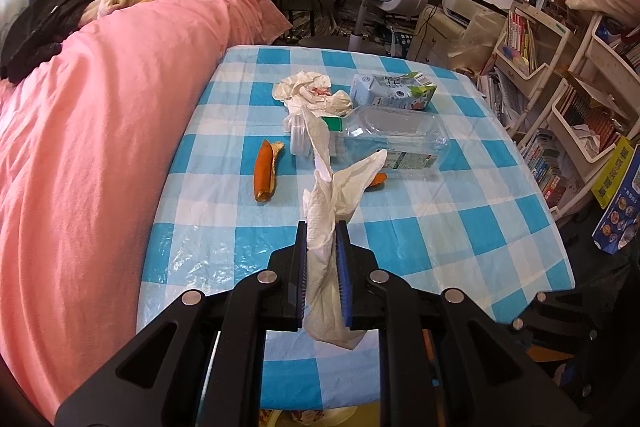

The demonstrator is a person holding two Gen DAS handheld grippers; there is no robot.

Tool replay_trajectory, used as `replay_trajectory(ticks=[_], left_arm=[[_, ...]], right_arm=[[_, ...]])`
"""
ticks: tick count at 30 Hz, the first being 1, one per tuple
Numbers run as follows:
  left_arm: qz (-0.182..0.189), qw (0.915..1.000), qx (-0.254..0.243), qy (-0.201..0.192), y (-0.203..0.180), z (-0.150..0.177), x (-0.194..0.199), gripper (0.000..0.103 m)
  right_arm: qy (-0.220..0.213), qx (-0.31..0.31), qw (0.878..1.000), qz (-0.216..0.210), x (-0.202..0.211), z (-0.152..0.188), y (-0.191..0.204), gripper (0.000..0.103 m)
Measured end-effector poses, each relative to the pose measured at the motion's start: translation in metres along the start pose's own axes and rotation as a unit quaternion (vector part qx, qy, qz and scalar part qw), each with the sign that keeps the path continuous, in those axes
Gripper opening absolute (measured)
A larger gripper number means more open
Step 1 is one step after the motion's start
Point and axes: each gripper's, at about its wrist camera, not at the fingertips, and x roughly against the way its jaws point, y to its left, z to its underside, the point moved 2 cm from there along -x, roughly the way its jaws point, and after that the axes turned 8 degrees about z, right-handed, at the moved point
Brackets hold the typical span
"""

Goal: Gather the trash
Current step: 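Carry the orange peel into the yellow bin and open the right gripper while the left holds the tissue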

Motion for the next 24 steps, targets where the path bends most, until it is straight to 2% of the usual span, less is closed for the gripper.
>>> replay_trajectory(ticks=[14,17,24], left_arm=[[-0.001,0.9998,-0.013,-0.013,-0.008,0.005,0.011,0.013],[0.000,0.9998,-0.015,-0.013,-0.010,0.008,0.012,0.013],[0.001,0.9998,-0.015,-0.016,-0.011,0.009,0.014,0.013]], right_arm=[[0.033,0.021,0.998,-0.041,0.014,0.043,0.046,0.023],[0.035,0.015,0.998,-0.043,0.017,0.050,0.050,0.036],[0.021,0.002,1.000,-0.011,0.035,0.048,0.041,0.038]])
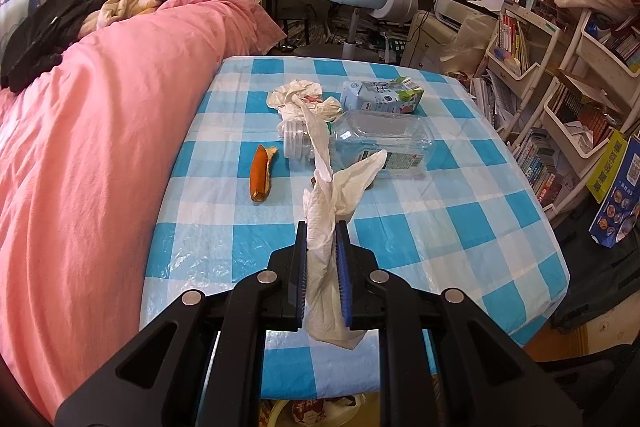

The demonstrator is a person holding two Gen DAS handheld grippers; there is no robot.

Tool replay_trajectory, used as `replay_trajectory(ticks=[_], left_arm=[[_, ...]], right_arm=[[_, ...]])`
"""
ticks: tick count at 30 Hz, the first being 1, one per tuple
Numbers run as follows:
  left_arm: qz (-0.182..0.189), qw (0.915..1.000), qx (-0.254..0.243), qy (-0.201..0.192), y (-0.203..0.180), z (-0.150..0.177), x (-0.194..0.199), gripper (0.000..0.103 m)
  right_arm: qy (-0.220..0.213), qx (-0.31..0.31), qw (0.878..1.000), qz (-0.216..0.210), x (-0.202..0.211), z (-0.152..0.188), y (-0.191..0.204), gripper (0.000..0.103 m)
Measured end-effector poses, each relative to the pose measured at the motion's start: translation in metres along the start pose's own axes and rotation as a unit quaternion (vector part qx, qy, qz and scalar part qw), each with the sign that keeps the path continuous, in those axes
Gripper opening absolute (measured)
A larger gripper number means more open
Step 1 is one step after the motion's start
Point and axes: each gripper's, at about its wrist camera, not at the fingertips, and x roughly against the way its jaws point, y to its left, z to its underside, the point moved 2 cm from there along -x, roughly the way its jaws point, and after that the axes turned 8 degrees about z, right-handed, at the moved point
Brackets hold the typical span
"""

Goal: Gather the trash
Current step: 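Carry the orange peel into the yellow bin and open the right gripper while the left holds the tissue, then lower the white tissue into the yellow bin and open the left gripper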

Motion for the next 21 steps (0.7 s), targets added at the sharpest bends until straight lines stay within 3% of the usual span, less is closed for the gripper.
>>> replay_trajectory(ticks=[3,9,14,21], left_arm=[[0.000,1.0000,-0.002,-0.002,-0.001,0.000,0.002,0.013],[-0.008,0.9999,-0.014,-0.002,-0.006,0.006,0.004,0.013],[-0.021,0.9994,-0.028,-0.002,-0.011,0.019,0.008,0.013],[-0.015,0.9996,-0.023,0.001,-0.012,0.043,0.021,0.013]], right_arm=[[-0.022,0.005,0.999,0.038,0.016,-0.009,-0.010,0.048],[-0.085,0.006,0.991,0.107,0.047,-0.028,-0.040,0.057],[-0.088,-0.078,0.986,0.118,0.036,-0.023,-0.077,0.057],[-0.098,-0.067,0.986,0.118,0.032,-0.027,-0.068,0.057]])
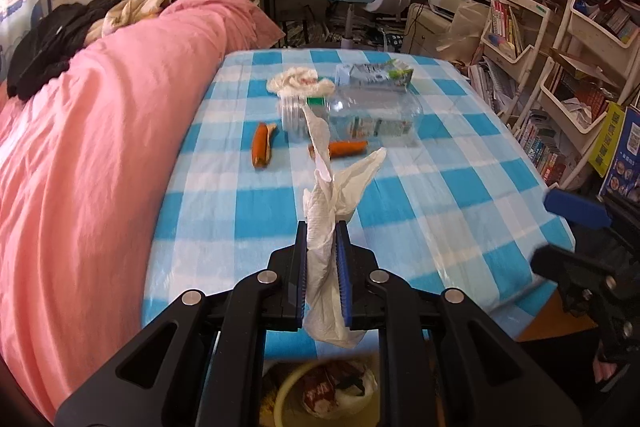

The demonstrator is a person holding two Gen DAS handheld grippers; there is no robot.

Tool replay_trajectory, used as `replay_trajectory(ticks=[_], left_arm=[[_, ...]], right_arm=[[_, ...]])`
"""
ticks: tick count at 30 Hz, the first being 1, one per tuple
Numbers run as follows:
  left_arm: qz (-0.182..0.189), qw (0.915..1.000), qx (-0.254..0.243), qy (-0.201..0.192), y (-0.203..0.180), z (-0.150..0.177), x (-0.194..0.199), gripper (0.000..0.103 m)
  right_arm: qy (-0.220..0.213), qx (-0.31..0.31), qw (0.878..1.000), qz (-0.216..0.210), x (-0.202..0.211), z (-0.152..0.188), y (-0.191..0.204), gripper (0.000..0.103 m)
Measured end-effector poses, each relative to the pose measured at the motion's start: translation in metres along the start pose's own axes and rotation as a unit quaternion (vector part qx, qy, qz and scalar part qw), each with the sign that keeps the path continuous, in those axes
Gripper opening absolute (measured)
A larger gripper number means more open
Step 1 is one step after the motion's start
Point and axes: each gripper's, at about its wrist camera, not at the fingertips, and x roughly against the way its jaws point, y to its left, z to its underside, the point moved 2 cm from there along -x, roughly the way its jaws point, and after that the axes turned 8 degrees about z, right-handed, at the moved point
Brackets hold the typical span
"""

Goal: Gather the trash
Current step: 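Lower the white tissue into the yellow bin and open the left gripper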

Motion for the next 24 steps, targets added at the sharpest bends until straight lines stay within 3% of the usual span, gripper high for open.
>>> replay_trajectory(ticks=[8,12,13,15,16,17,18,20,24], left_arm=[[0.005,0.9990,-0.009,0.044,-0.021,0.063,0.010,0.013],[0.010,0.9953,-0.021,0.094,-0.035,0.100,0.008,0.014],[0.011,0.9938,-0.025,0.108,-0.038,0.108,0.007,0.019],[-0.004,0.9925,-0.031,0.118,-0.041,0.119,0.009,0.038],[-0.013,0.9927,-0.033,0.115,-0.041,0.121,0.012,0.052],[-0.018,0.9937,-0.033,0.106,-0.040,0.121,0.017,0.058],[-0.023,0.9951,-0.029,0.092,-0.038,0.118,0.022,0.060],[-0.032,0.9977,-0.015,0.058,-0.032,0.109,0.034,0.075],[-0.050,0.9985,0.024,-0.003,-0.015,0.090,0.051,0.081]], right_arm=[[0.004,0.012,1.000,0.006,0.000,0.005,0.003,0.057],[0.008,0.007,1.000,0.012,0.001,0.008,-0.003,0.057],[0.010,0.008,1.000,0.014,0.001,0.010,-0.004,0.057],[0.016,0.009,1.000,0.016,0.001,0.012,-0.005,0.058],[0.017,0.009,1.000,0.016,0.001,0.013,-0.005,0.058],[0.019,0.010,1.000,0.017,0.001,0.014,-0.005,0.058],[0.021,0.012,1.000,0.018,0.002,0.016,-0.006,0.058],[0.023,0.015,0.999,0.018,0.002,0.018,-0.006,0.060],[0.025,0.020,0.999,0.021,0.001,0.020,-0.005,0.061]])
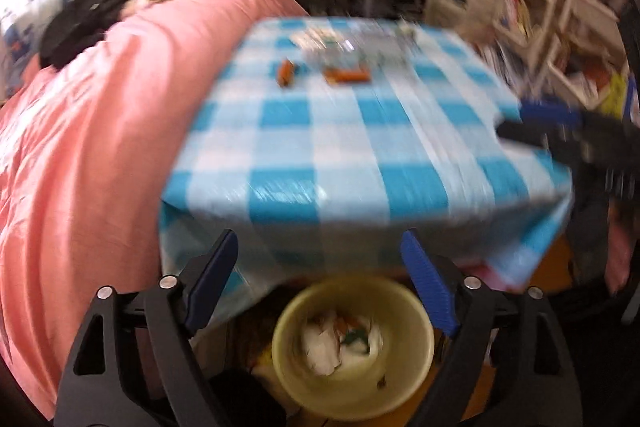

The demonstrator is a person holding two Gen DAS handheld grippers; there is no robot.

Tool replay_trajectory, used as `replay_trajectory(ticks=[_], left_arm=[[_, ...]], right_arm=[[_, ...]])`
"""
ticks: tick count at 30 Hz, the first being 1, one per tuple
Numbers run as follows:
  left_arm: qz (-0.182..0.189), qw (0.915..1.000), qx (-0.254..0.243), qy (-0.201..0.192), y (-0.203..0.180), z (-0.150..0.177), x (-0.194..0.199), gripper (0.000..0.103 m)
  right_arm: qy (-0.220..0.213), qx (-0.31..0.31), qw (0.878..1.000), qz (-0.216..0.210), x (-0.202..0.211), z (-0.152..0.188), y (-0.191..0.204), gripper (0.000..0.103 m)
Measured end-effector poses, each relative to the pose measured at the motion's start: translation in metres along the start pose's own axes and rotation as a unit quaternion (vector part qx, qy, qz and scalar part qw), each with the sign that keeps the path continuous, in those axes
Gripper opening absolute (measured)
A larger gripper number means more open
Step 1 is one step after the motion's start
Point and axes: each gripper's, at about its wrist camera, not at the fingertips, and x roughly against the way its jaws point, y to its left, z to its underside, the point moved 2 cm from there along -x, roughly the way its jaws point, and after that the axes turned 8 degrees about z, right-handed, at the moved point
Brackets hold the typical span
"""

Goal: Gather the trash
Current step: 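Lower the white tissue into the yellow bin and open the left gripper, then move both grippers back over the table toward the peels and bottle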

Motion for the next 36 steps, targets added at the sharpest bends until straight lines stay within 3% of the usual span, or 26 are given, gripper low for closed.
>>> replay_trajectory(ticks=[10,17,28,36], left_arm=[[-0.029,0.9987,0.009,-0.042,0.029,-0.055,-0.006,0.083],[-0.038,0.9972,-0.008,-0.064,0.026,-0.083,-0.020,0.087],[-0.017,0.9973,0.004,-0.071,0.022,-0.105,-0.044,0.088],[0.000,0.9974,0.007,-0.072,0.016,-0.113,-0.052,0.088]], right_arm=[[0.011,0.019,1.000,0.001,-0.010,0.001,0.007,0.061],[0.010,0.032,0.999,-0.001,-0.013,0.000,0.015,0.062],[-0.010,0.026,1.000,0.005,-0.014,-0.011,0.018,0.080],[-0.016,0.023,1.000,0.007,-0.015,-0.016,0.018,0.086]])
